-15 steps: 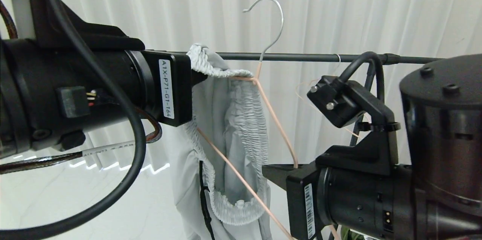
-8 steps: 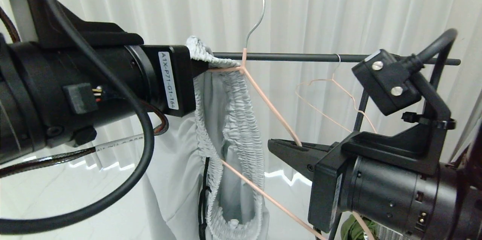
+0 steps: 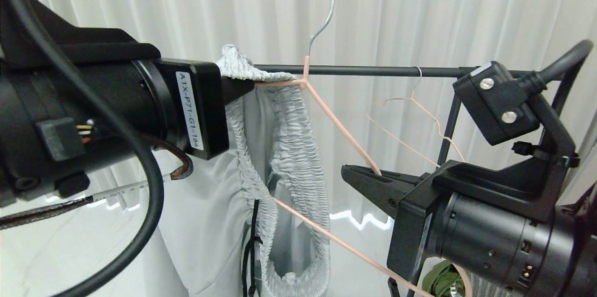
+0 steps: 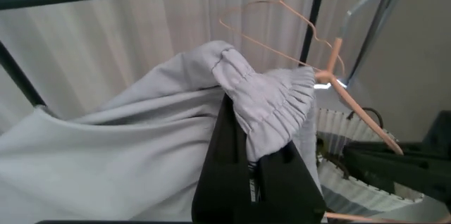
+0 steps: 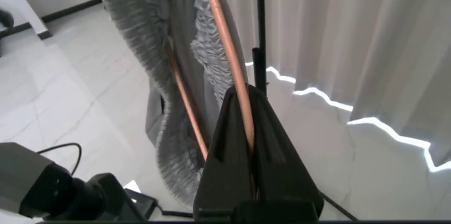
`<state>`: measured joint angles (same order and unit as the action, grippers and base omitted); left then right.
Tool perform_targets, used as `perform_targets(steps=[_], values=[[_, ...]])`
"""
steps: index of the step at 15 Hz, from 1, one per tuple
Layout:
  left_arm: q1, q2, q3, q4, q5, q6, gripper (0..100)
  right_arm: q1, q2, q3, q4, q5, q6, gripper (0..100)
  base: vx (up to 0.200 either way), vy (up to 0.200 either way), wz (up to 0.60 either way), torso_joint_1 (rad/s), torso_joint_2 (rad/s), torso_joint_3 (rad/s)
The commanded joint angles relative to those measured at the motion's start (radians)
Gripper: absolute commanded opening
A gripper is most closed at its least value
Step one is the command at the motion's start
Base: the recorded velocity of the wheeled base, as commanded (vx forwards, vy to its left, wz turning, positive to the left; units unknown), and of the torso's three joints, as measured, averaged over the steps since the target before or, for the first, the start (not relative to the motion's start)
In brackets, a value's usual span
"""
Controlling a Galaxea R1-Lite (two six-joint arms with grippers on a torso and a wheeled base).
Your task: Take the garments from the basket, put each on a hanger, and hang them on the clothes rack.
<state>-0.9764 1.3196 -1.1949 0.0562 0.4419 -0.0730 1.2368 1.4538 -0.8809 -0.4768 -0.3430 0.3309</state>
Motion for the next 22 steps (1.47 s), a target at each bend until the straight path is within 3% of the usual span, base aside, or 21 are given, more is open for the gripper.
perform_targets(steps=[1, 6, 7, 14, 16, 18, 20, 22], values=[[-0.031, -0.011, 0.029, 0.001, -0.003, 0.004, 0, 0.000, 0.002, 0.000, -0.016, -0.001, 0.000, 0, 0.000, 0.000, 0.00, 0.000, 0.00, 0.000], [-0.030, -0.028, 0.100, 0.001, -0.003, 0.036, 0, 0.000, -0.009, -0.003, -0.023, -0.008, 0.000, 0, 0.000, 0.000, 0.00, 0.000, 0.00, 0.000], [-0.030, -0.026, 0.100, 0.001, -0.003, 0.036, 100, 0.000, -0.009, -0.003, -0.029, -0.008, -0.001, 0, 0.000, 0.000, 0.00, 0.000, 0.00, 0.000], [-0.042, -0.049, 0.103, -0.029, -0.003, 0.039, 100, -0.003, -0.013, 0.019, -0.094, -0.048, -0.039, 0, 0.000, 0.000, 0.00, 0.000, 0.00, 0.000], [-0.067, -0.080, 0.123, -0.029, -0.003, 0.081, 100, -0.022, -0.032, 0.060, -0.094, -0.048, -0.042, 0, 0.000, 0.000, 0.00, 0.000, 0.00, 0.000], [-0.068, -0.137, 0.182, -0.030, -0.006, 0.168, 100, -0.031, -0.072, 0.112, -0.092, -0.042, -0.046, 0, 0.000, 0.000, 0.00, 0.000, 0.00, 0.000], [-0.067, -0.183, 0.212, -0.030, -0.043, 0.206, 100, -0.031, -0.104, 0.166, -0.092, -0.042, -0.055, 0, 0.000, 0.000, 0.00, 0.000, 0.00, 0.000], [-0.059, -0.238, 0.232, -0.029, -0.143, 0.222, 100, -0.031, -0.167, 0.252, -0.092, -0.022, -0.107, 0, 0.000, 0.000, 0.00, 0.000, 0.00, 0.000]])
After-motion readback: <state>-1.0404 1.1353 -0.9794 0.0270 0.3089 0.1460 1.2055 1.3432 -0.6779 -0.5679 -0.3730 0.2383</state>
